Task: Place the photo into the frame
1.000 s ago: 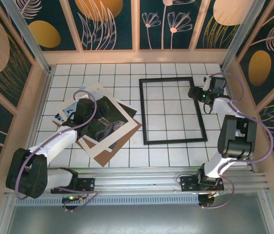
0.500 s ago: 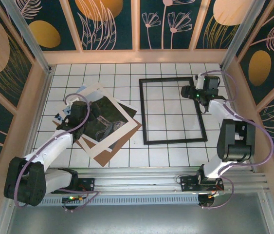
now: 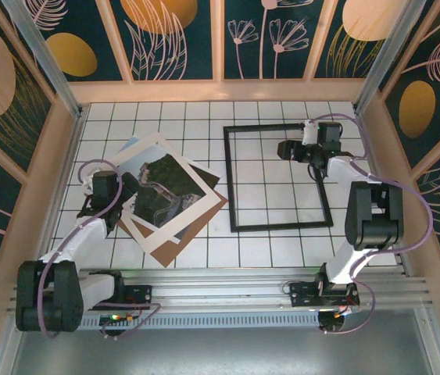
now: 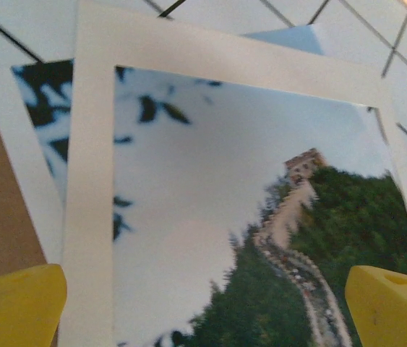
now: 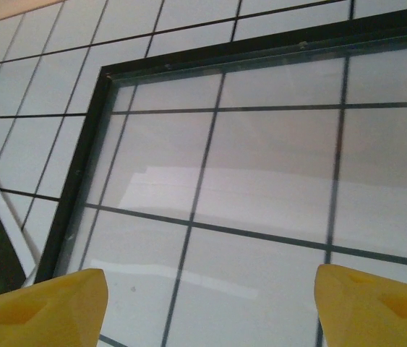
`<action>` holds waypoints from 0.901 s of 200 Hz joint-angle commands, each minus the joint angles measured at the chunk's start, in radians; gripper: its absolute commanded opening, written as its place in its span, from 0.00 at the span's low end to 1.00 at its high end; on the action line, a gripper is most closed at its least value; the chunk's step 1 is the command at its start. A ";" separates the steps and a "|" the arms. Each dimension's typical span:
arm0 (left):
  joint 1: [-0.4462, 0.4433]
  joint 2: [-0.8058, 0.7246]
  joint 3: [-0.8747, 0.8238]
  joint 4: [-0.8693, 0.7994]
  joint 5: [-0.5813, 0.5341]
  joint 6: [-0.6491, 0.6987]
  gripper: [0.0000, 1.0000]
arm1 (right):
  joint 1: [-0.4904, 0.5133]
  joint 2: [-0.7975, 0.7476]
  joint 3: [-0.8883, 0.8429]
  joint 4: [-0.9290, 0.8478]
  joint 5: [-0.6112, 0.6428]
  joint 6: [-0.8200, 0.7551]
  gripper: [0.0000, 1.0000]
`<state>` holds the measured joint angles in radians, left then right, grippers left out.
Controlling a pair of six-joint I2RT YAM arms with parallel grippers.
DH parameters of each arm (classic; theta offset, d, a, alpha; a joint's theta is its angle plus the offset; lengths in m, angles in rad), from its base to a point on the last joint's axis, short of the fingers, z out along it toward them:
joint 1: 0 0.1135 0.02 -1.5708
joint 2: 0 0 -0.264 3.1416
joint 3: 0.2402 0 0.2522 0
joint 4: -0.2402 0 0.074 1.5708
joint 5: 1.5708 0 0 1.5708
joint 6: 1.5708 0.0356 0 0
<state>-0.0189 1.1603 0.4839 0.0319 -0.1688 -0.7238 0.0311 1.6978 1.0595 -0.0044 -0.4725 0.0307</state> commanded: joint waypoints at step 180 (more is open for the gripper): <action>0.034 0.193 -0.083 0.207 0.117 0.015 0.85 | 0.581 0.392 0.370 -0.006 0.111 0.181 0.58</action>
<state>0.0113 1.3243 0.4175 0.1780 -0.0891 -0.7086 0.5610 1.9984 1.3079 0.0391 -0.4580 0.1570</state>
